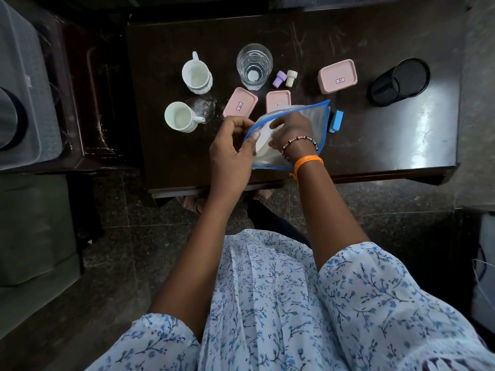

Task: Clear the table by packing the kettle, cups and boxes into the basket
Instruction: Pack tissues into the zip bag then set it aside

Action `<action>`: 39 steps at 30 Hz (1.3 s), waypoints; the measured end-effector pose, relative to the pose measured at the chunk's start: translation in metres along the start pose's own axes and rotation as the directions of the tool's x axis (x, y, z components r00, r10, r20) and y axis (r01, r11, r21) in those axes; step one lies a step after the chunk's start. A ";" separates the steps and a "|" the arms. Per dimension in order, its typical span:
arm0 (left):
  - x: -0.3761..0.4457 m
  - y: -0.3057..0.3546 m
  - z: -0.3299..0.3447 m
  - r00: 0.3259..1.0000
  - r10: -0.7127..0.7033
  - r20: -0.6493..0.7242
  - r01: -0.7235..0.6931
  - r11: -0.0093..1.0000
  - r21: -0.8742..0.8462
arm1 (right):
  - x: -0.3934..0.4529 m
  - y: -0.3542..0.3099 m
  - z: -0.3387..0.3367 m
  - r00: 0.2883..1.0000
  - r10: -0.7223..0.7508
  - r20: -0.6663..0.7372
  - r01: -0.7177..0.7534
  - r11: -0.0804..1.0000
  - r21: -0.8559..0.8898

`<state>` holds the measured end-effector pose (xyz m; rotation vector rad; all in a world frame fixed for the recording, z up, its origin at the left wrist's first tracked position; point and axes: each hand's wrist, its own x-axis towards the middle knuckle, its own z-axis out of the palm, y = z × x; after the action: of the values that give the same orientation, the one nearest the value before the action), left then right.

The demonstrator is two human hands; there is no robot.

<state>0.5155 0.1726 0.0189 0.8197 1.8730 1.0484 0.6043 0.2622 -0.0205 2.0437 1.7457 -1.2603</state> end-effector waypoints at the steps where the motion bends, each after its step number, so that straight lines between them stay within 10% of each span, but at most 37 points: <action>1: 0.000 0.000 0.000 1.000 -0.005 0.005 0.005 1.000 -0.004 | -0.001 0.001 0.001 1.000 0.002 -0.022 -0.002 1.000 -0.001; 8: -0.002 0.000 -0.001 0.999 -0.014 0.033 0.015 1.000 -0.023 | -0.004 0.001 0.013 1.000 -0.003 0.028 -0.004 0.967 0.254; 39: 0.003 -0.004 -0.005 0.995 -0.076 0.064 0.077 0.997 -0.020 | -0.003 0.016 0.034 0.990 0.126 0.070 -0.138 0.970 0.201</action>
<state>0.5091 0.1717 0.0160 0.7534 1.8221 0.9837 0.6016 0.2344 -0.0461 2.1687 1.4817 -1.4953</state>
